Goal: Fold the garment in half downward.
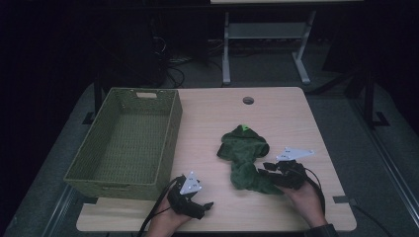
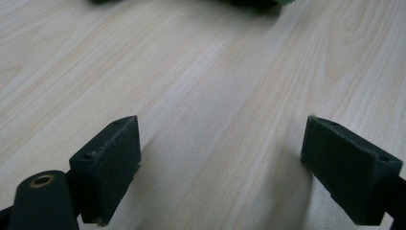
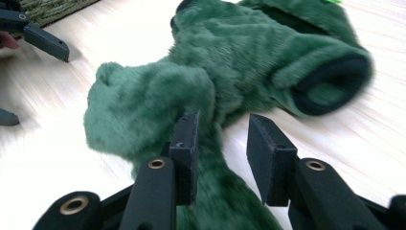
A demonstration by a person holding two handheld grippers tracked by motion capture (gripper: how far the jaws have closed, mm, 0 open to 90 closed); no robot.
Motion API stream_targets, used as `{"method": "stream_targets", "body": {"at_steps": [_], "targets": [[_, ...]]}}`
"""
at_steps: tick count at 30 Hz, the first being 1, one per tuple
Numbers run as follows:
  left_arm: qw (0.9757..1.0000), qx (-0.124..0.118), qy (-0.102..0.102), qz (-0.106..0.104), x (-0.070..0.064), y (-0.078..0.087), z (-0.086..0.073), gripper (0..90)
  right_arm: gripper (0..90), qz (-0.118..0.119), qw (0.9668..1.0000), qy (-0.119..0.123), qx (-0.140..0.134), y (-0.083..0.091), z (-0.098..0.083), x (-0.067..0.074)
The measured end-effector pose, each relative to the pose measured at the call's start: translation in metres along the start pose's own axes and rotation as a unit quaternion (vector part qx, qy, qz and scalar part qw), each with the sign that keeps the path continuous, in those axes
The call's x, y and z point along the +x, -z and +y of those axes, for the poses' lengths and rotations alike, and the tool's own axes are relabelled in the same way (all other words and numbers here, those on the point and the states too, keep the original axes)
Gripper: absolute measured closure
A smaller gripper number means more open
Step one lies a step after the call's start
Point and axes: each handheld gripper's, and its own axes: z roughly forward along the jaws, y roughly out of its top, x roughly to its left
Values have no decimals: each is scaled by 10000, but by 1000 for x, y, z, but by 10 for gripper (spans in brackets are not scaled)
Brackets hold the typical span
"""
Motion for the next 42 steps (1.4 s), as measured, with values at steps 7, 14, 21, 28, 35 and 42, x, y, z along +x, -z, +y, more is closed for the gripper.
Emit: {"method": "stream_targets", "body": {"at_steps": [7, 14, 21, 28, 35, 42], "targets": [[10000, 5, -8, -7, 1, 0, 0, 128, 576, -53, 9999, -83, -49, 21, -16, -10], [10000, 4, -28, -35, 1, 0, 0, 129, 463, -84, 9998, -172, -45, 38, -36, -18], [10000, 4, -34, -39, 1, 0, 0, 129, 422, -67, 9998, -191, -84, 52, -55, -17], [10000, 3, -33, -39, 1, -1, 0, 129, 419, 32, 9996, -253, 83, 55, -75, -14], [10000, 3, -39, -43, 2, -1, 1, 129, 468, 166, 9993, -211, 259, 50, -79, -10], [10000, -4, -31, -47, 2, -1, 1, 128, 504, 207, 9991, -249, 289, 44, -78, -11]]}}
